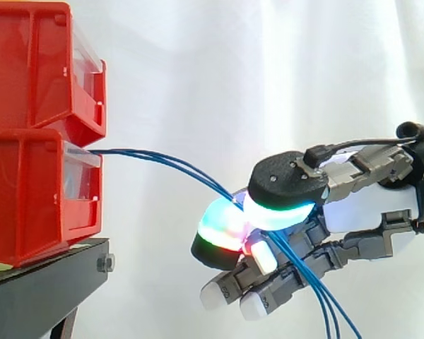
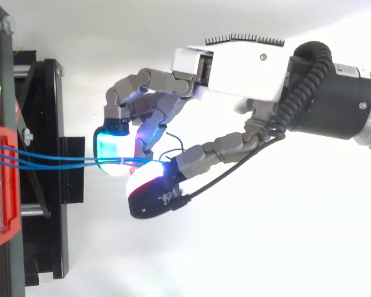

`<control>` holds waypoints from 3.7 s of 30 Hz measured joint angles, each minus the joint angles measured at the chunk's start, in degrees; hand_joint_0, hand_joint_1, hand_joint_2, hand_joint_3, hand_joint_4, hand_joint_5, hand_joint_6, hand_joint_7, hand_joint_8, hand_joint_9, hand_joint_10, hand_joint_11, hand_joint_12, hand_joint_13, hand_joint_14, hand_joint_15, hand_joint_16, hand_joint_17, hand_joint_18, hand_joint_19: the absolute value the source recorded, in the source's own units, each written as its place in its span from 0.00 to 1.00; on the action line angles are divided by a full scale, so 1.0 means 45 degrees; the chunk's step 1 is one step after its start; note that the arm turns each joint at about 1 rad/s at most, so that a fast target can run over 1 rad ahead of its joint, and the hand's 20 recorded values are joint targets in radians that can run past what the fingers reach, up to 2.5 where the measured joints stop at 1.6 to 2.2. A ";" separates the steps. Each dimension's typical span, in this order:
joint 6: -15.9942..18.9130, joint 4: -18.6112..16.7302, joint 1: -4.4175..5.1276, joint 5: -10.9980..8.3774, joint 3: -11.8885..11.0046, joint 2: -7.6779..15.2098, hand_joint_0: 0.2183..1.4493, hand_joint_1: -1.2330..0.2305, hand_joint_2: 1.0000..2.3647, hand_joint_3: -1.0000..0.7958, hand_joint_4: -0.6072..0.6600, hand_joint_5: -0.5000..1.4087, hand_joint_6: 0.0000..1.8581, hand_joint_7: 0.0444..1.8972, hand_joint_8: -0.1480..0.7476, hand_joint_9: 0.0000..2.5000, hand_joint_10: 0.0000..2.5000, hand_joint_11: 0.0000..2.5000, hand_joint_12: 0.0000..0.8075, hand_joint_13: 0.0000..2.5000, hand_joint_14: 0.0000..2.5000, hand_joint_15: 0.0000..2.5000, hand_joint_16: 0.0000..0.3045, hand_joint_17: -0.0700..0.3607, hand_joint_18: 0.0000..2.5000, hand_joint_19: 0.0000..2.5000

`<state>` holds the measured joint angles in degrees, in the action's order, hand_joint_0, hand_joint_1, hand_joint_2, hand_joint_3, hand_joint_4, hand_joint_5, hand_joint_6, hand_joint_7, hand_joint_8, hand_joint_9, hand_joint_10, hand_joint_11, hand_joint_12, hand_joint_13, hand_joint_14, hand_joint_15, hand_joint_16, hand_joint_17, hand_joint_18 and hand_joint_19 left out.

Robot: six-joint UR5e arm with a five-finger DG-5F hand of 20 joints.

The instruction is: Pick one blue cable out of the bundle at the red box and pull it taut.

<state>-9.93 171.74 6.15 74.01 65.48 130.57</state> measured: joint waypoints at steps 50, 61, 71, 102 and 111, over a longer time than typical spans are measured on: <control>0.0000 -0.0001 -0.0003 0.0000 -0.0033 -0.0018 0.28 0.38 0.00 0.29 0.60 0.22 0.45 0.58 0.50 0.44 0.01 0.25 0.42 0.20 0.00 0.08 0.16 0.41 0.22 0.12; 0.0000 -0.0001 -0.0001 0.0000 -0.0039 -0.0015 0.31 0.29 0.01 0.45 0.57 0.22 0.46 0.58 0.52 0.44 0.01 0.27 0.42 0.22 0.00 0.09 0.15 0.41 0.23 0.12; 0.0000 0.0000 0.0000 -0.0001 -0.0040 -0.0012 0.34 0.21 0.02 0.50 0.56 0.21 0.47 0.60 0.53 0.43 0.01 0.29 0.41 0.23 0.00 0.10 0.16 0.41 0.25 0.11; 0.0027 -0.0001 -0.0019 0.0000 -0.0055 -0.0017 0.47 0.19 0.02 0.44 0.35 0.16 0.51 0.55 0.42 0.32 0.01 0.23 0.40 0.18 0.00 0.08 0.15 0.41 0.20 0.10; 0.0112 -0.0001 -0.0021 0.0000 -0.0073 -0.0018 0.47 0.17 0.02 0.43 0.39 0.15 0.50 0.51 0.41 0.30 0.01 0.22 0.40 0.16 0.00 0.07 0.15 0.41 0.20 0.09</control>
<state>-9.43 171.74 6.06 74.00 65.15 130.49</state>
